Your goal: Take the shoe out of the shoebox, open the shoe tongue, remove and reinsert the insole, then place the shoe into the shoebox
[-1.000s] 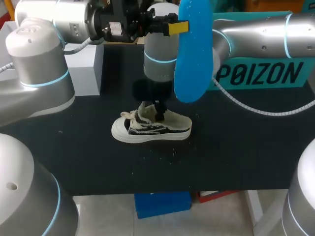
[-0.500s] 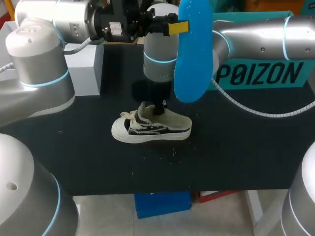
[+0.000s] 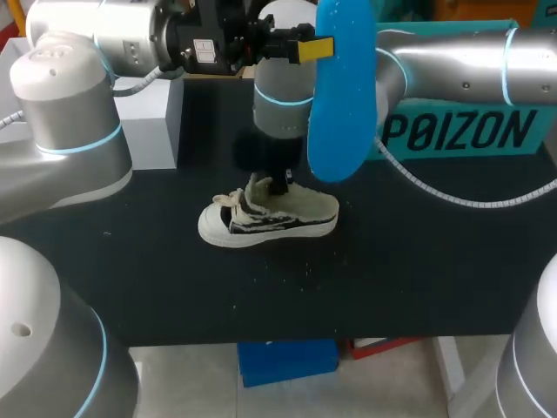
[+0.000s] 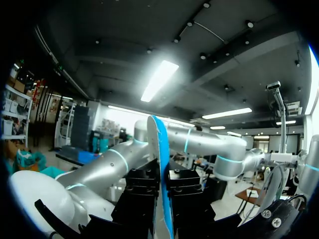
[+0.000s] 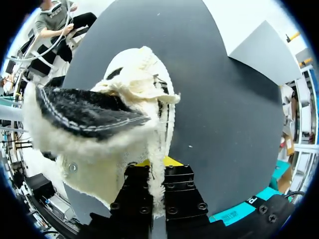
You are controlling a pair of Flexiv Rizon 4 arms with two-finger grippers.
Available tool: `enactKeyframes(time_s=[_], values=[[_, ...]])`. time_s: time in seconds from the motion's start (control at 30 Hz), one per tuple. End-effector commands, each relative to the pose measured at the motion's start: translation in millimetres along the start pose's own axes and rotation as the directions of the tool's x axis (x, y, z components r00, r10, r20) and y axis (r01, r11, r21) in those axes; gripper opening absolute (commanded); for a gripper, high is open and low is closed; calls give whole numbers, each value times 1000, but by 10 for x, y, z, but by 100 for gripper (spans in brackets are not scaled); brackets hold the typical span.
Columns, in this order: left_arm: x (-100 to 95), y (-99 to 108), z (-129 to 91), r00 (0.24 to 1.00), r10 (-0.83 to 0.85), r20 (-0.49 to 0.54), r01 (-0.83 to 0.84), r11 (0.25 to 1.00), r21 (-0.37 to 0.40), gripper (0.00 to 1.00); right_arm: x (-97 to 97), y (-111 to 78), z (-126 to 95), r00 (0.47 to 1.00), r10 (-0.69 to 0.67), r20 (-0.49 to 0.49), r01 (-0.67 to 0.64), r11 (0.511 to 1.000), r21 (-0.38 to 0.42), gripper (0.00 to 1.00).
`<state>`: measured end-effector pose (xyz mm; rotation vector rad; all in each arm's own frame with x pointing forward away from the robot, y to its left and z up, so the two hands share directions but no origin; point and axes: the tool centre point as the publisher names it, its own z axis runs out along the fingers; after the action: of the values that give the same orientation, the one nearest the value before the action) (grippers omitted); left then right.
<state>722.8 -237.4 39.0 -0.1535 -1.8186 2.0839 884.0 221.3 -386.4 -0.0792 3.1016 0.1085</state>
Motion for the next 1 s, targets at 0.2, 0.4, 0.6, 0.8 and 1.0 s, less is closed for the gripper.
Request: enactKeyframes(time_s=[0.2, 0.4, 0.6, 0.8, 1.0], values=[[-3, 5, 9, 1000, 1, 1, -1, 1000, -1, 0, -105, -412, -1050, 852, 513, 101, -520, 852, 59, 0], [-3, 5, 9, 1000, 1, 1, -1, 1000, -1, 0, -87, -625, -1081, 400, 906, 136, -916, 398, 38, 0], [-3, 5, 9, 1000, 1, 1, -1, 1000, -1, 0, 38, -637, -1043, 49, 983, 179, -998, 54, -27, 0], [-3, 5, 9, 1000, 1, 1, -1, 1000, -1, 0, 130, -537, -946, -86, 985, 151, -996, -81, -35, 0], [-3, 5, 9, 1000, 1, 1, -1, 1000, -1, 0, 162, -492, -837, -135, 978, 160, -991, -134, -16, 0]])
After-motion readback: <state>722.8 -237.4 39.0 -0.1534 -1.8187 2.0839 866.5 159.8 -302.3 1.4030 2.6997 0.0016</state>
